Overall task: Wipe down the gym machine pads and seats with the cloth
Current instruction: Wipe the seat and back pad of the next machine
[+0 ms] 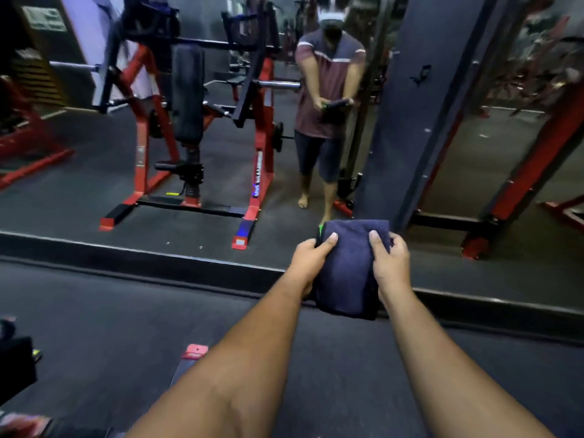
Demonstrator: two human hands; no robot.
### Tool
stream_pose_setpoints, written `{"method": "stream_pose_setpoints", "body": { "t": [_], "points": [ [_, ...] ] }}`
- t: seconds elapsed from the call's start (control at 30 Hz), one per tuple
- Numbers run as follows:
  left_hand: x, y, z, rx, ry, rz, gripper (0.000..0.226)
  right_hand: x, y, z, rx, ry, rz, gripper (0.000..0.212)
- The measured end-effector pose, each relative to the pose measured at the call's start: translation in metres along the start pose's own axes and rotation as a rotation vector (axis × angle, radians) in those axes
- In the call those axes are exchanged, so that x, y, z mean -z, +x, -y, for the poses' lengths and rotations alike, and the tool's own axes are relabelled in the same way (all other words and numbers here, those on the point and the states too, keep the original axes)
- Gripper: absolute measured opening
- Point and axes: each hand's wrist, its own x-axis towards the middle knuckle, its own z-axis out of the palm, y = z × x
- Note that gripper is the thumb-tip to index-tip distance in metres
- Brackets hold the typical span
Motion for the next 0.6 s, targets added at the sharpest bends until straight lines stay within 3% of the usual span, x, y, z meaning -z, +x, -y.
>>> {"method": "stream_pose_setpoints", "body": {
  "t": [0.13, 0.27, 0.33, 0.47, 0.6],
  "points": [
    [0.055, 0.057, -0.011, -0.081, -0.16, -0.158, 0.033, -0.081, 0.059, -0.006, -0.214, 0.165, 0.323, 0.032],
    [0.128, 0.082, -0.023, -0.141, -0.297, -0.4, 0.027, -0.166, 0.084, -0.012, -0.451, 0.196, 0.802, 0.029],
    [0.174, 0.09, -0.03, -0.164, -0.318, -0.539, 0.027, -0.229, 0.094, -0.021, -0.456, 0.157, 0.969, 0.034],
    [0.255, 0.093, -0.033, -0.192, -0.301, -0.735, 0.028, -0.339, 0.092, -0.033, -0.349, 0.122, 1.126, 0.04],
    [0.335, 0.099, -0.028, -0.185, -0.293, -0.95, 0.021, -0.446, 0.077, -0.047, -0.132, -0.021, 1.219, 0.025]
  ]
}}
